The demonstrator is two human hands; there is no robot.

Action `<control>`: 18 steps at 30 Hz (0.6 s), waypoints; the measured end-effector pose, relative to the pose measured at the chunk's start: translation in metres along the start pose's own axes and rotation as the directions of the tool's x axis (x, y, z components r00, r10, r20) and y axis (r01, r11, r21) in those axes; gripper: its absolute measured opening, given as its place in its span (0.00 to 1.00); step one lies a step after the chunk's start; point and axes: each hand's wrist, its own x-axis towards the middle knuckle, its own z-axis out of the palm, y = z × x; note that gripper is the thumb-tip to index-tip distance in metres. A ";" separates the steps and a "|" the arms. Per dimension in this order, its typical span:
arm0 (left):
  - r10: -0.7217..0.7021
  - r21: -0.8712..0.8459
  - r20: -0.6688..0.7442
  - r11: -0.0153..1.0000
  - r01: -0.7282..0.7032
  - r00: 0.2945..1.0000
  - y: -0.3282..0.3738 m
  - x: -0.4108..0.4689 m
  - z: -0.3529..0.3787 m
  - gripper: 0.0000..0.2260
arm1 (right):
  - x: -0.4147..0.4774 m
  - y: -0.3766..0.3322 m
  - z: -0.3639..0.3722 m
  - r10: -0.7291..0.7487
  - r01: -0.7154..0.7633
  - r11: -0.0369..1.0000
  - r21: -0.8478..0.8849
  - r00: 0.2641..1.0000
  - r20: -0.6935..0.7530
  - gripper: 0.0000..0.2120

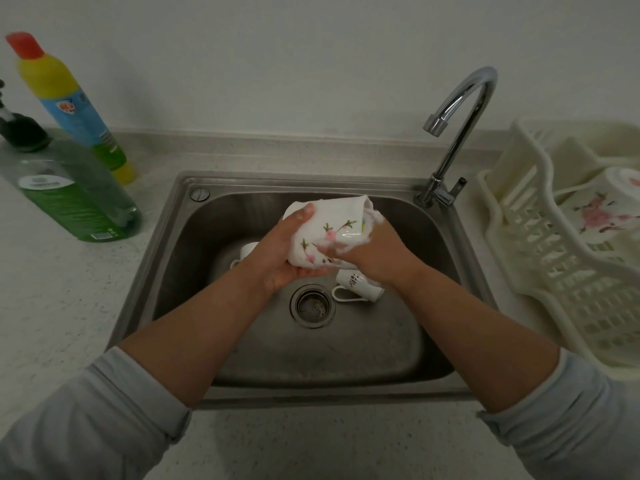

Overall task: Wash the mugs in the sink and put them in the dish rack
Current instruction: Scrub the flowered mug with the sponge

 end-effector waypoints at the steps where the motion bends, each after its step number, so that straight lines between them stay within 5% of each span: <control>1: -0.010 -0.009 -0.014 1.000 0.010 1.000 -0.001 0.000 0.000 0.14 | 0.001 0.000 0.001 -0.034 0.031 0.997 -0.064 0.998 -0.054 0.19; 3: -0.023 -0.022 -0.024 0.999 0.023 0.999 -0.002 0.000 0.002 0.13 | 0.001 -0.001 0.004 -0.064 0.046 0.986 -0.161 0.992 -0.112 0.26; 7: -0.006 -0.012 -0.011 1.000 0.006 1.000 -0.003 -0.003 0.002 0.15 | -0.002 -0.001 0.006 -0.070 0.052 0.991 -0.125 0.987 -0.142 0.15; 11: 0.040 0.003 -0.026 0.999 -0.040 0.999 -0.004 -0.003 -0.003 0.30 | -0.003 -0.002 0.006 0.055 -0.054 0.991 -0.124 0.998 0.008 0.17; 15: 0.113 0.065 -0.062 0.992 -0.109 0.992 -0.006 -0.005 0.003 0.18 | -0.004 -0.011 0.002 0.235 -0.228 0.972 -0.057 0.950 0.205 0.05; 18: 0.154 0.049 -0.029 0.987 -0.153 0.988 -0.013 -0.009 0.007 0.17 | -0.005 -0.019 -0.007 0.353 -0.404 0.902 0.150 0.893 0.280 0.12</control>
